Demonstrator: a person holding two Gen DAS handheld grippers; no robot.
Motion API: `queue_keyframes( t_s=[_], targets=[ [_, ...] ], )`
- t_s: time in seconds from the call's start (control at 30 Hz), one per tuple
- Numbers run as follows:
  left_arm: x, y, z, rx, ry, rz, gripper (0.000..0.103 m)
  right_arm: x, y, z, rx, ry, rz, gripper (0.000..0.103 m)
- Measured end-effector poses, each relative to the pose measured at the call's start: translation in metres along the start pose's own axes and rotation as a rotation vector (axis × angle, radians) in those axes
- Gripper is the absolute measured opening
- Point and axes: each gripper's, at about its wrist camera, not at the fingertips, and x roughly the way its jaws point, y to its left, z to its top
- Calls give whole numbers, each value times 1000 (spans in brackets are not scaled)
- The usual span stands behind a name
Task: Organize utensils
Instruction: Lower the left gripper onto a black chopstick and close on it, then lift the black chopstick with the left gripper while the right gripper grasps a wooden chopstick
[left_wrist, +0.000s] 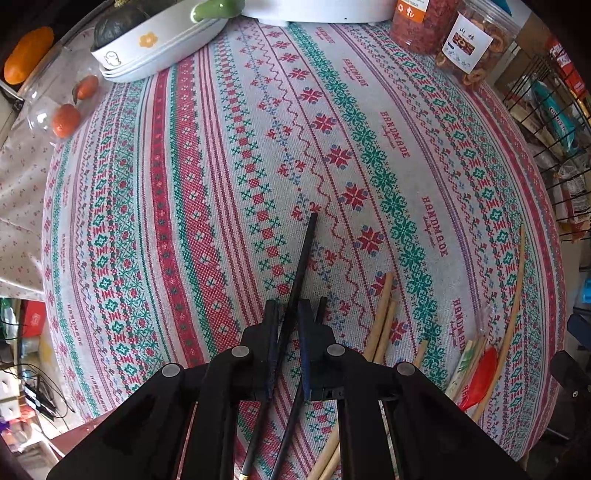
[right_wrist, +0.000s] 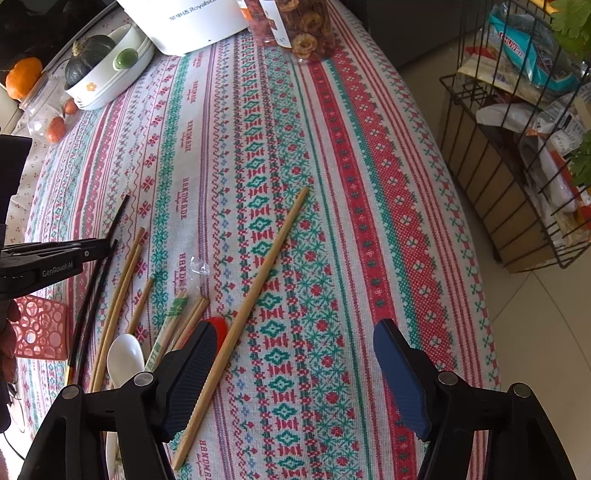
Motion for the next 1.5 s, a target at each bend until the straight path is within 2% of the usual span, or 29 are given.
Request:
queue_keyframes(
  t_s=[0.13,0.23,0.43,0.53,0.63,0.7,0.77,0.83,0.9,1.0,1.17,1.33,1.5],
  targets=[
    [1,3,0,-18,-7,-20,8,4,2,2,4,-2,8,75],
    [-5,0,-7,10,-43,10,6,8,5,4,9,2,22,75],
    [-63,3,-31,22,-174,-45,5,18,14,7,-11,0,10,71],
    [-100,9,-45,43,-260,-46,5,25,17,11,3,6,12,63],
    [-127,17,-61,44,-332,-73,5,33,23,14,-1,14,4,51],
    [-144,26,-78,38,-380,-92,5,39,29,15,-15,18,-8,42],
    [-159,32,-96,29,-421,-106,5,45,35,16,-31,28,-19,37],
    [-171,38,-117,26,-456,-117,5,49,42,15,-63,29,-56,34],
    [-178,45,-133,14,-482,-128,5,51,50,15,-107,30,-120,20],
    [-186,55,-158,-5,-528,-141,5,51,54,14,-125,18,-152,16],
    [-196,72,-184,-33,-585,-167,5,42,43,10,-86,3,-93,6],
    [-214,85,-209,-28,-651,-174,5,10,46,-4,-82,-86,-42,6],
    [-234,93,-232,-38,-732,-176,5,-37,57,-20,-127,-215,0,6]
  ],
)
